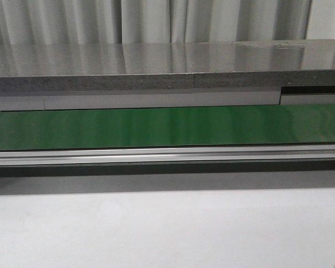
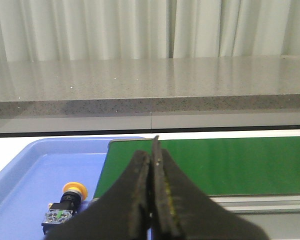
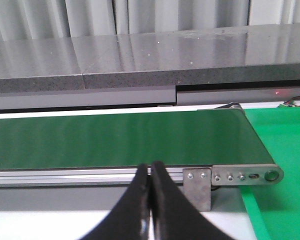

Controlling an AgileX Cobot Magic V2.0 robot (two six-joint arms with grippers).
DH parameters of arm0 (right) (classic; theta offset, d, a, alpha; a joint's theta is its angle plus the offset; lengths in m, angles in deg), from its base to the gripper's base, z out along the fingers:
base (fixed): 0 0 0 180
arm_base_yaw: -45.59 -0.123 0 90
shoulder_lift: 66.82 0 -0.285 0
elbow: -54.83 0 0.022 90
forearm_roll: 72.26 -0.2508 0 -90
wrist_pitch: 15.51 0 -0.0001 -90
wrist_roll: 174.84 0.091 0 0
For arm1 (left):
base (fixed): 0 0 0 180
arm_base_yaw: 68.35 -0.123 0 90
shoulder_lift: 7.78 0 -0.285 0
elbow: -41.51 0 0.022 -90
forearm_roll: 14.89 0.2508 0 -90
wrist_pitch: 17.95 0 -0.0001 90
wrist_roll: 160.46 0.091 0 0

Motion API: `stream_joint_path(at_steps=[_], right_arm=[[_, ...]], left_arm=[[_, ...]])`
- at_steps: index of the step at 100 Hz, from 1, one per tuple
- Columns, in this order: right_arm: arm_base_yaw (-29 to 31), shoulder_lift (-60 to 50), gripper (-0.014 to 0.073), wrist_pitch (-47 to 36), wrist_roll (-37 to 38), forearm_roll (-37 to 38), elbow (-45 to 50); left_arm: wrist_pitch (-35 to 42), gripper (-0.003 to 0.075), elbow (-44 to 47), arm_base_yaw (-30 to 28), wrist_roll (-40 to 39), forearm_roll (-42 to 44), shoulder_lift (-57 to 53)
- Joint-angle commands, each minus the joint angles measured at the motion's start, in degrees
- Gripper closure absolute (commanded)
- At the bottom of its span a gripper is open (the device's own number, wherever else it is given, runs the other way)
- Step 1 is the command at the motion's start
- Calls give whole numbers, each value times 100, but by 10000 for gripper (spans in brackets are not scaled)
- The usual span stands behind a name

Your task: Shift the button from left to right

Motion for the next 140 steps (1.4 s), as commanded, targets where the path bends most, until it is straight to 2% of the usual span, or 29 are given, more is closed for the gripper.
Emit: stream_joint_path(at_steps=[1, 47, 62, 81, 107, 117, 126, 140], right_arm=[[6, -117, 683, -472, -4, 28, -98], [6, -117, 683, -472, -4, 28, -98], [6, -117, 683, -472, -4, 28, -98], [6, -117, 683, -472, -4, 28, -98], [6, -117, 683, -472, -4, 28, -98], [6, -117, 683, -472, -4, 28, -98], [6, -117, 683, -472, -4, 28, -98], [6, -117, 683, -472, -4, 28, -98]], left_arm=[[488, 741, 260, 29, -40, -7, -186], [619, 741, 248, 29, -40, -19, -186], [460, 741, -78, 29, -40, -510, -116], [-625, 741, -1170, 29, -40, -731, 520], [-3191, 741, -3096, 29, -40, -519, 2041], [-3961, 741, -3692, 29, -40, -360, 2644], [-4307, 741, -4056, 29, -40, -306, 3025], [-4327, 741, -4202, 29, -40, -492, 3400]])
